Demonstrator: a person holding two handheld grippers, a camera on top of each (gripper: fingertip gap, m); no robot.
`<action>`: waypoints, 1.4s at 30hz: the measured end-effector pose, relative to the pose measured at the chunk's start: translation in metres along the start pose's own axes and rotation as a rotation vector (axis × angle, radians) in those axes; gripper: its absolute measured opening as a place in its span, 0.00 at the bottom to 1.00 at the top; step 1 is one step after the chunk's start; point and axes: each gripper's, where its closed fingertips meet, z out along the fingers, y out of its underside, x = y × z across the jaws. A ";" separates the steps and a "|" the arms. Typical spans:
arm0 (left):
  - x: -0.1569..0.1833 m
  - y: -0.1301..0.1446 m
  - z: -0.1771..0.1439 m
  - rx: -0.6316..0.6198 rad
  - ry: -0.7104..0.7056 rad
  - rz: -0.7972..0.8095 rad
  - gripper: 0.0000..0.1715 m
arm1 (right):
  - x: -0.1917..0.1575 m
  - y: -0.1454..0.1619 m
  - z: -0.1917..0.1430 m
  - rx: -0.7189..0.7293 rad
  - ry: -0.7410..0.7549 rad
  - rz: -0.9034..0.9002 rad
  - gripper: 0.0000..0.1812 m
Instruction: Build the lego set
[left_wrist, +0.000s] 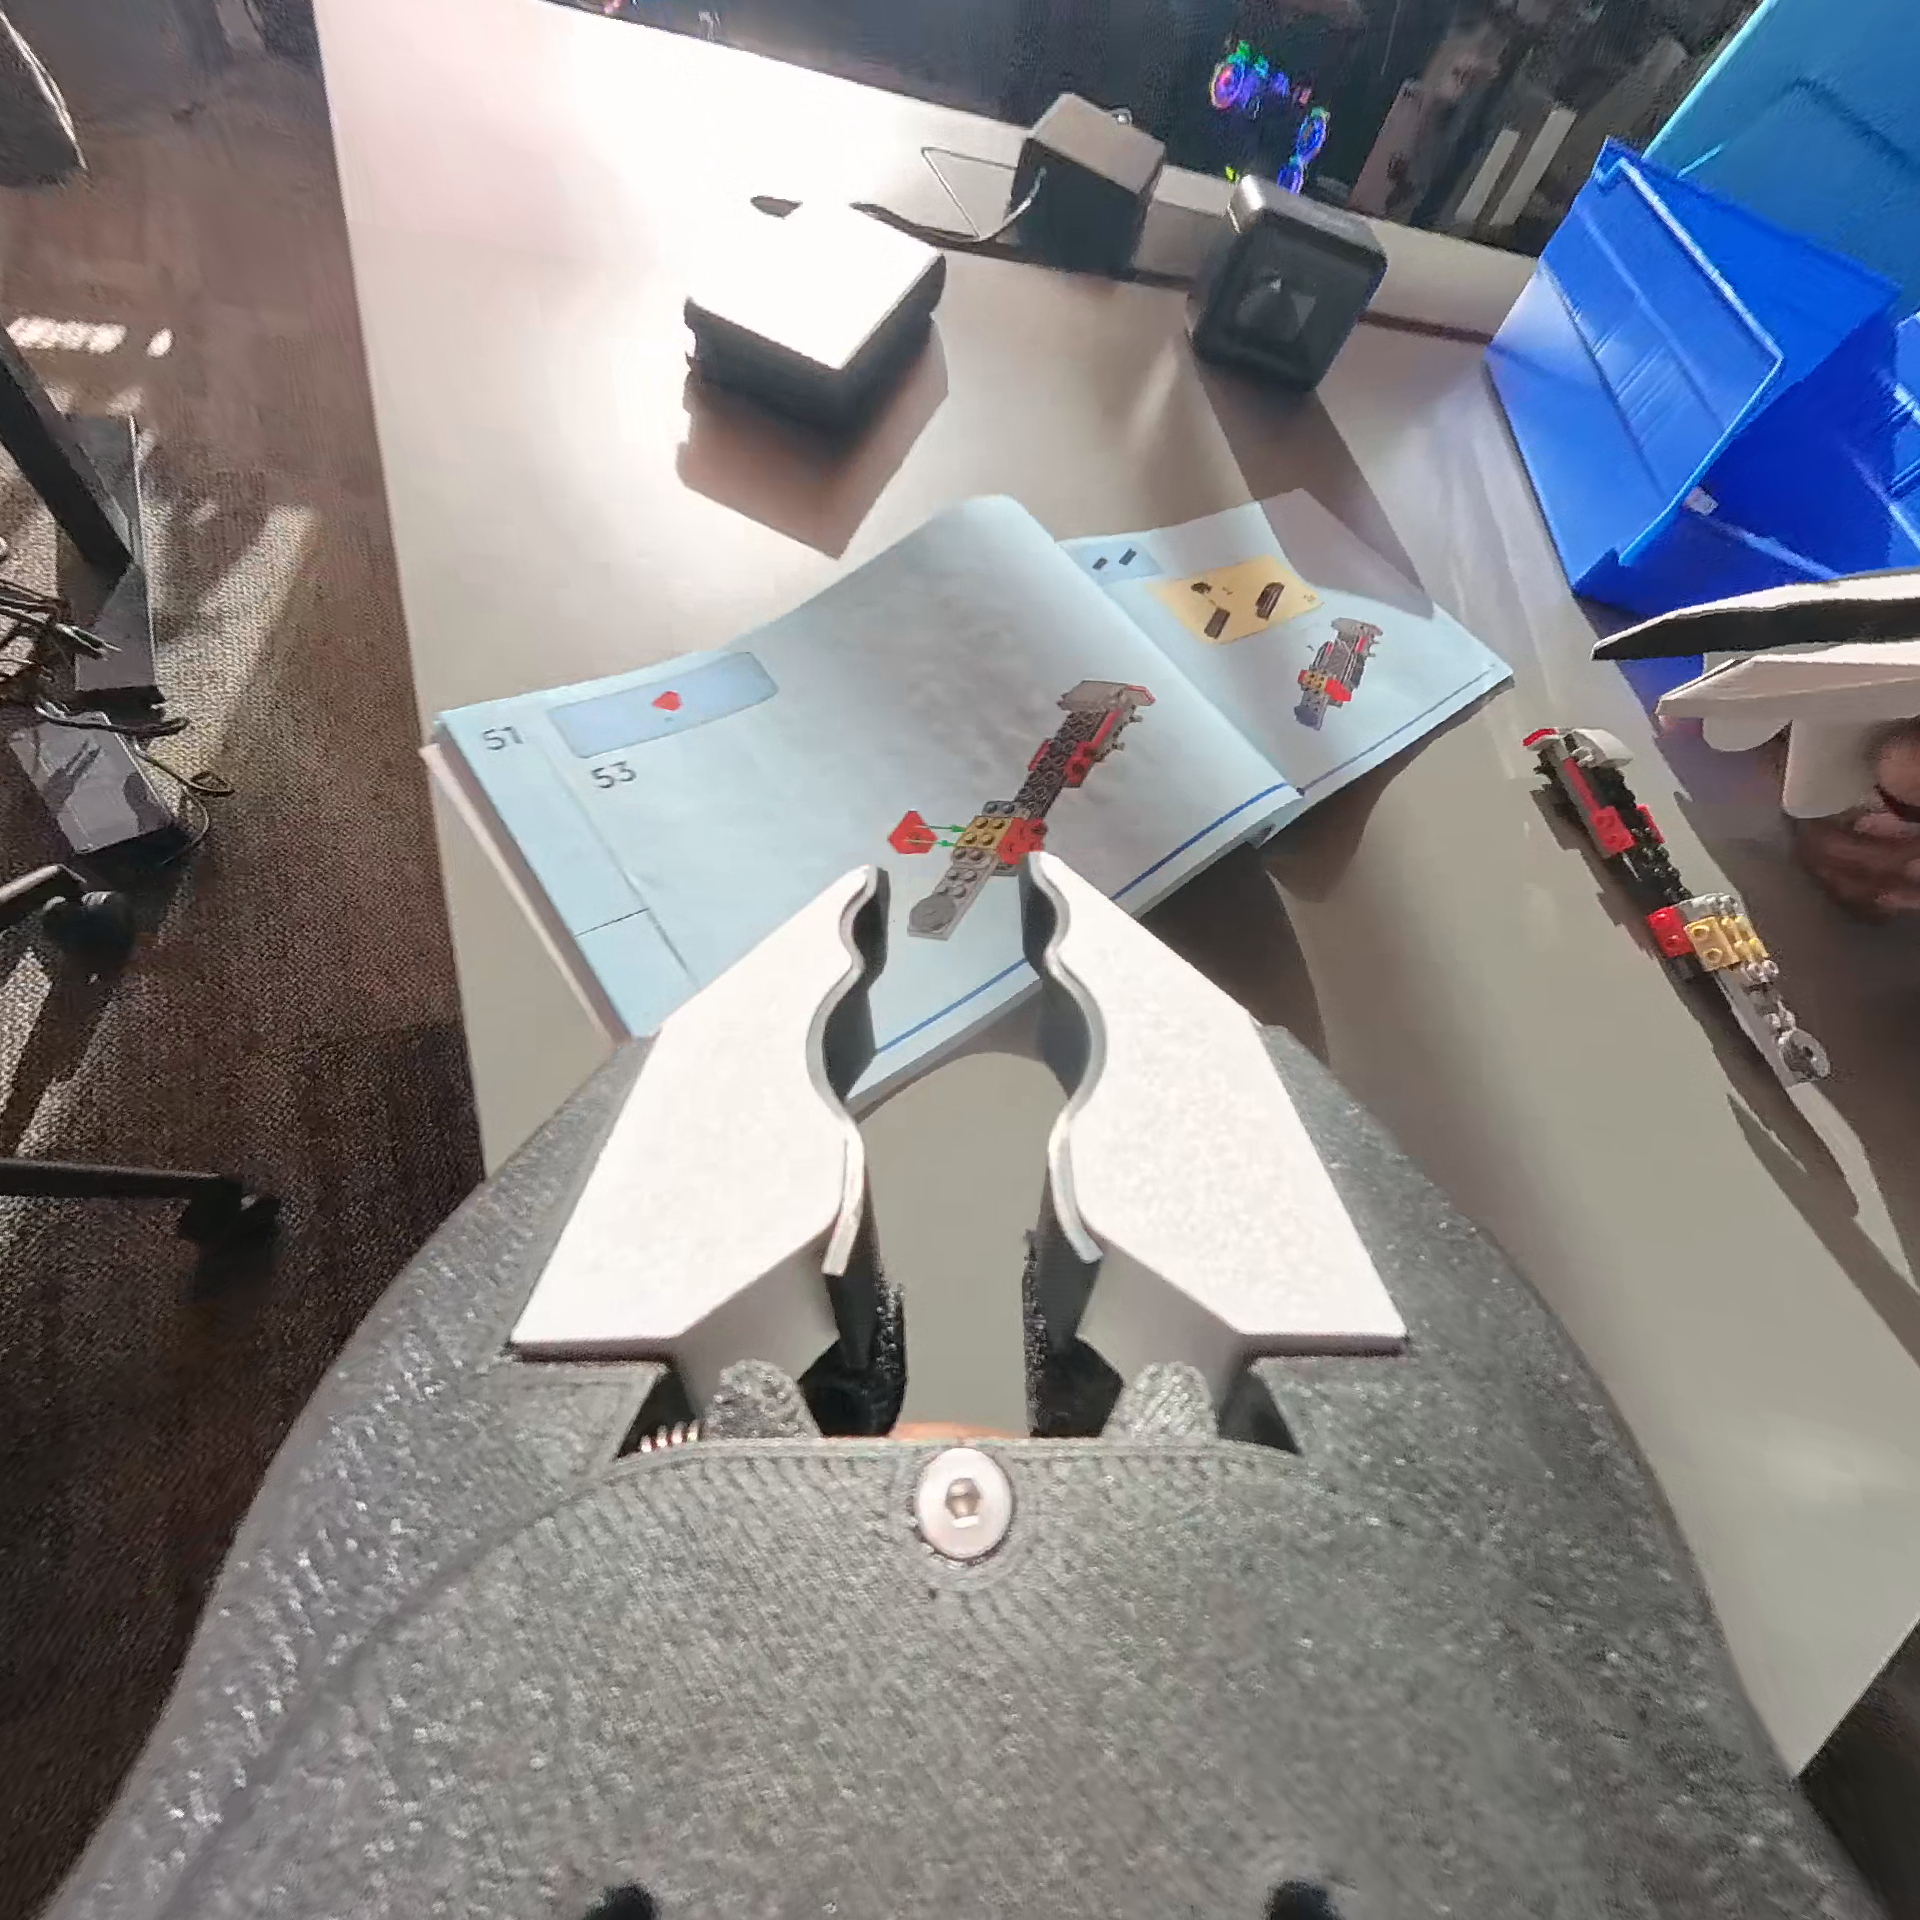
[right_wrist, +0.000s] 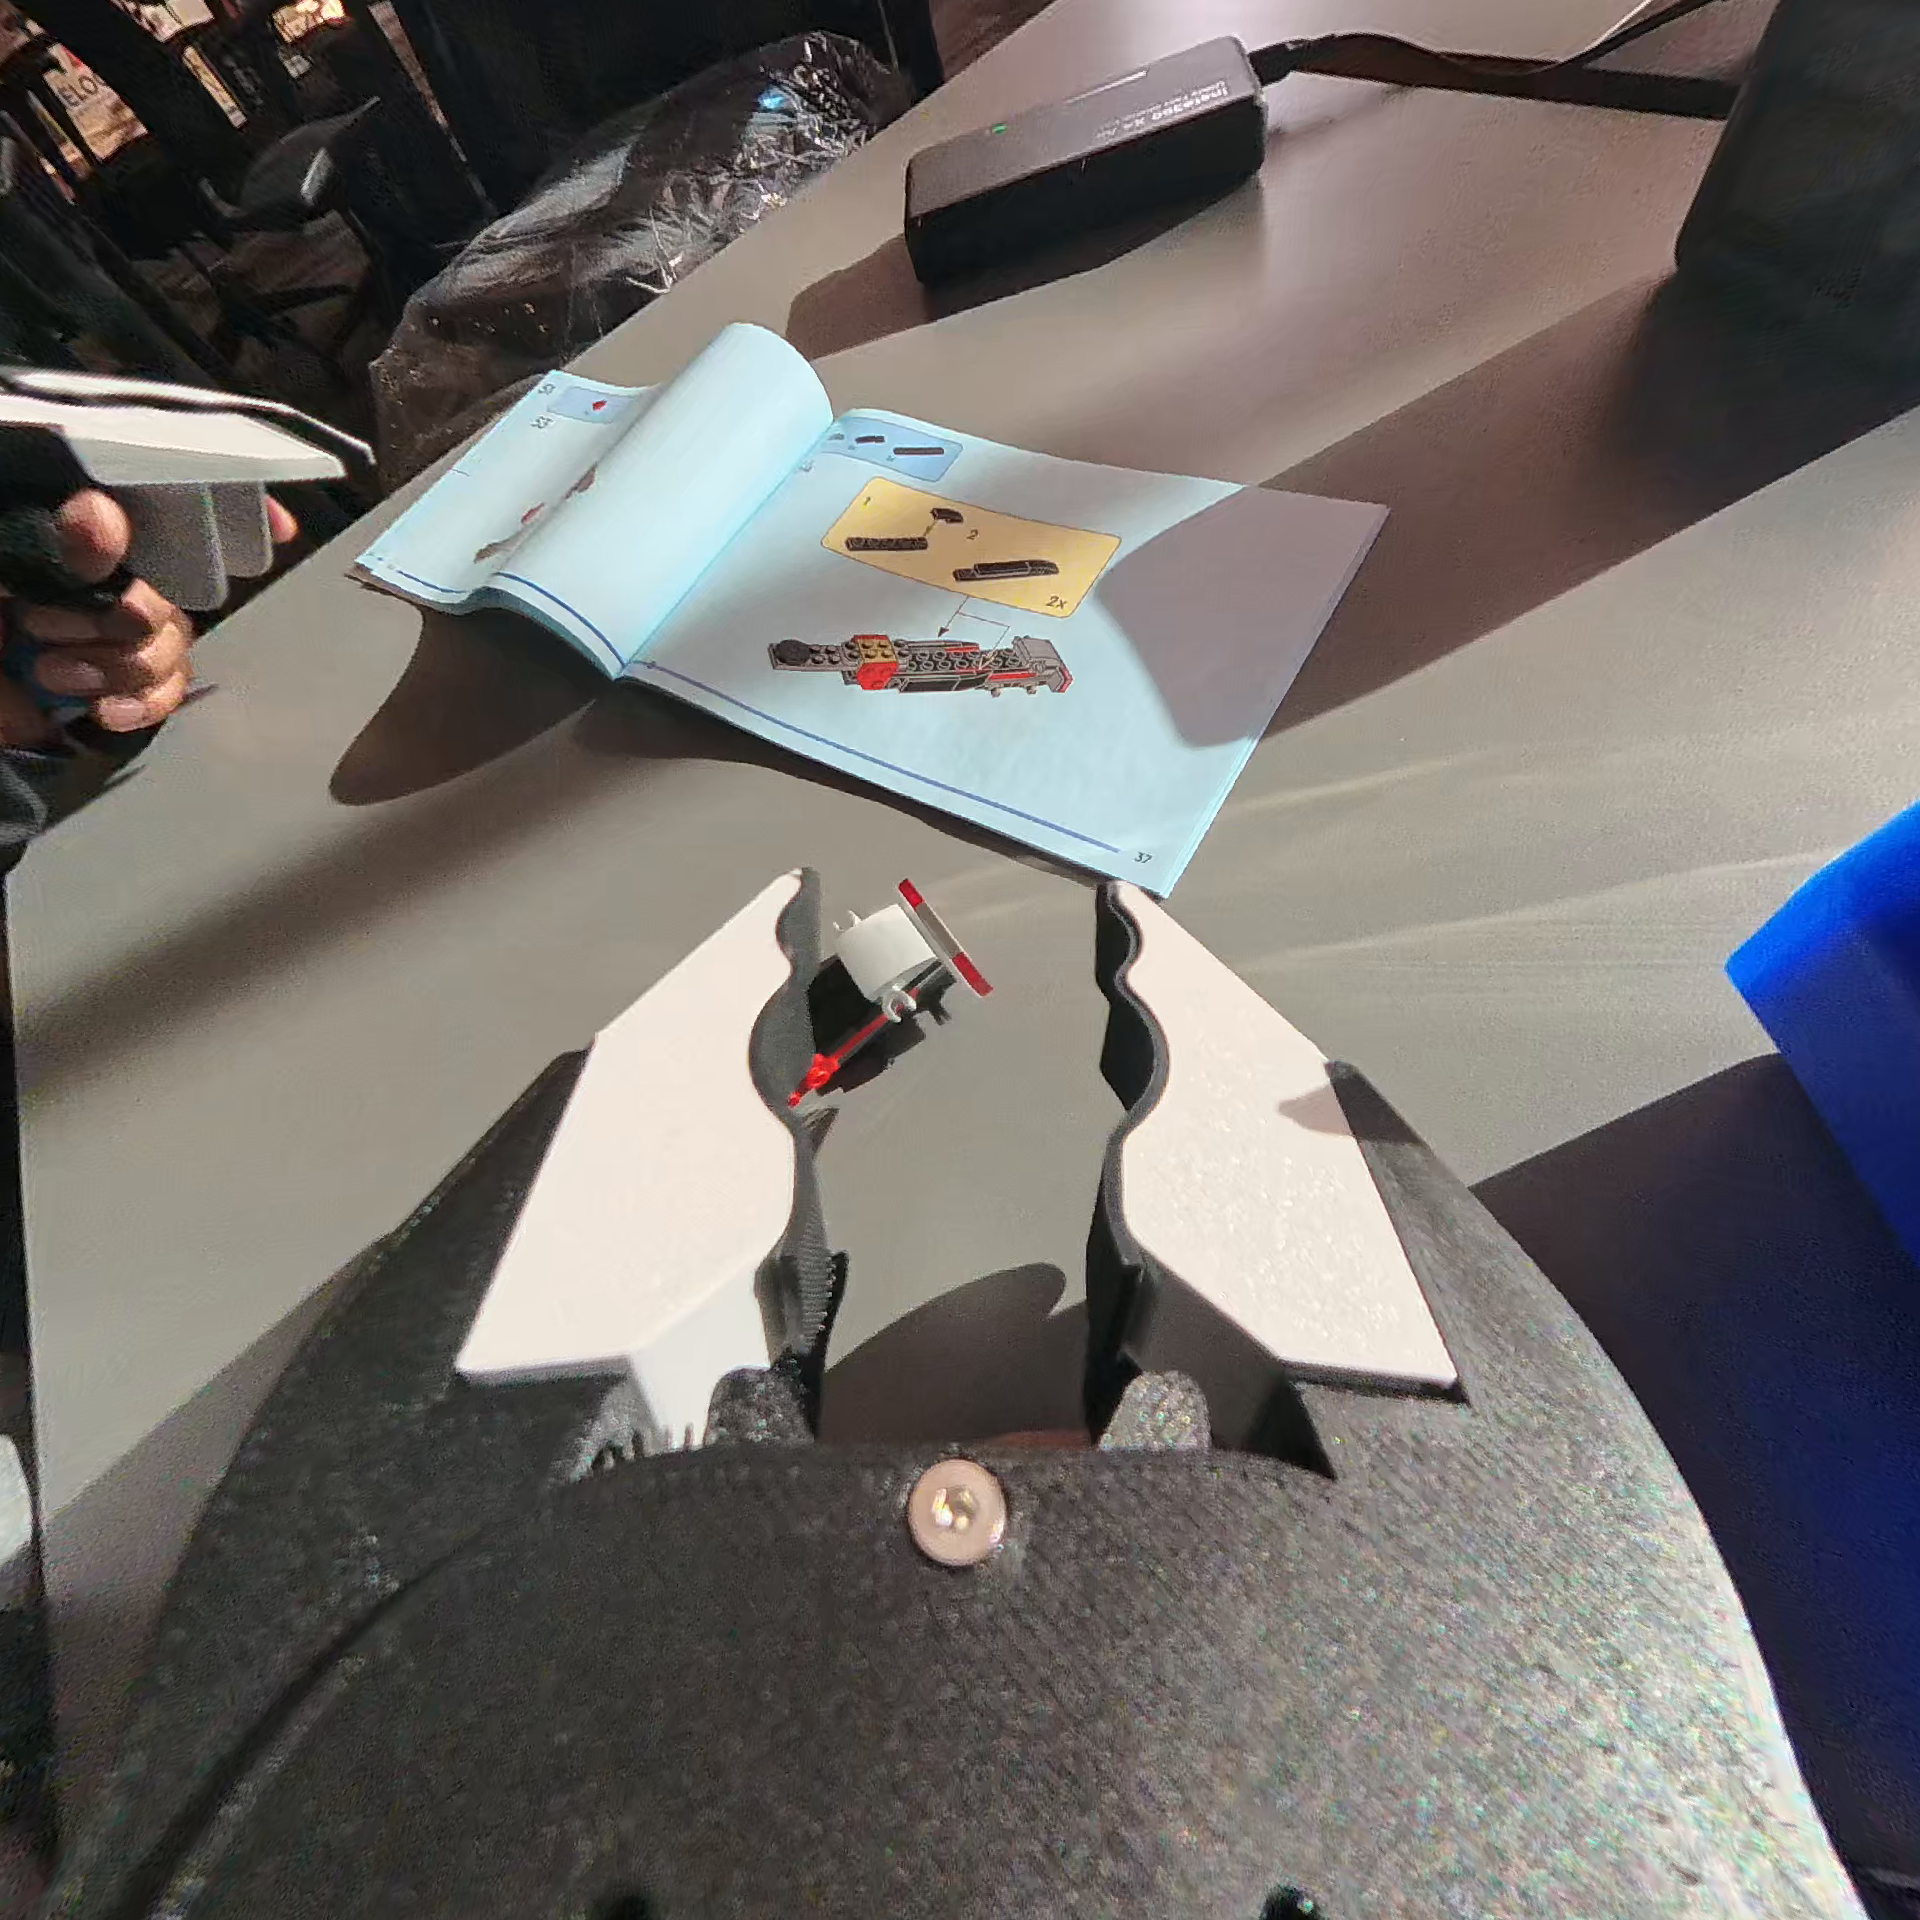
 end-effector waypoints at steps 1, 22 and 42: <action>-0.003 0.002 -0.004 0.011 -0.001 -0.005 0.16 | 0.001 0.000 0.000 0.000 0.004 0.001 0.30; -0.013 0.001 -0.008 0.033 0.066 -0.181 0.18 | 0.008 0.000 0.004 -0.014 0.062 0.005 0.29; -0.013 0.008 -0.003 -0.025 0.030 -0.148 0.18 | 0.003 -0.008 -0.006 0.066 0.029 0.014 0.29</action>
